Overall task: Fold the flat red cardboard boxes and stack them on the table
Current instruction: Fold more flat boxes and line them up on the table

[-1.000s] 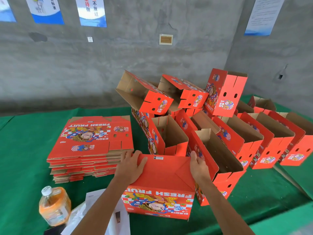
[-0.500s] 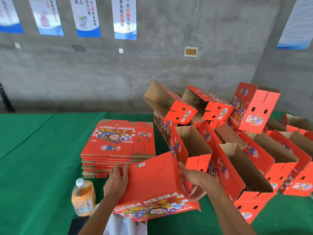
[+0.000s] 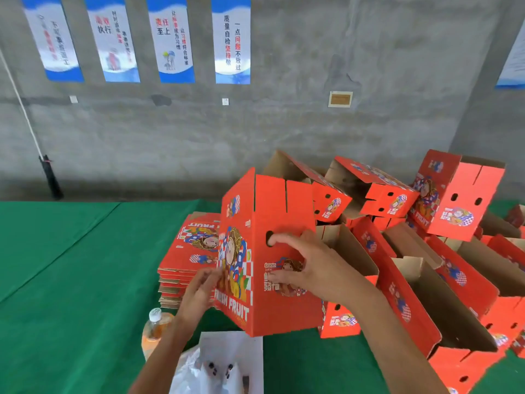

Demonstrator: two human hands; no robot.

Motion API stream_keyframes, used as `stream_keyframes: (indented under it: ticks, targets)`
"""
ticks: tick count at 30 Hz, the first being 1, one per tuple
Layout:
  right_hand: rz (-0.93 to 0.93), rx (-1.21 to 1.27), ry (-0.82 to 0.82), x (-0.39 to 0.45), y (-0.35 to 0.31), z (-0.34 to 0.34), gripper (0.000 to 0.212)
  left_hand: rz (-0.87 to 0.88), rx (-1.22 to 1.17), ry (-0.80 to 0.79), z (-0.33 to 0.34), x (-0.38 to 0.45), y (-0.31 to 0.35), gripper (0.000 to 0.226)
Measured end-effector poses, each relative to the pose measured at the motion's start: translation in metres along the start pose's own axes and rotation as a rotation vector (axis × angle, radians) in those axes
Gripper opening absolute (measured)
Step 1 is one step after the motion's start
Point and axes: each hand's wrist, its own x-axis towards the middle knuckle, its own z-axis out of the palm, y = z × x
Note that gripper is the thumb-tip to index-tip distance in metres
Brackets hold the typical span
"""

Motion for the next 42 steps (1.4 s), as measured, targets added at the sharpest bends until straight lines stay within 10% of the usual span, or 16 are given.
stream_keyframes:
  ticks: [13,23,33,42]
  targets:
    - [0.091,-0.337,0.536,-0.066,0.134,-0.081,0.047,0.367,-0.132,-0.503,0.279,0.023,0.128,0.069]
    - [0.280,-0.152,0.457,-0.086,0.290,-0.120,0.046,0.280,0.102,-0.589,0.443,0.048,0.116,0.086]
    - [0.351,-0.169,0.417,-0.075,0.329,-0.123,0.052,0.255,0.141,-0.639,0.468,0.068,0.084,0.081]
    - [0.098,-0.086,0.667,-0.015,0.270,-0.081,0.026,0.365,0.390,-0.329,0.349,0.097,0.056,0.031]
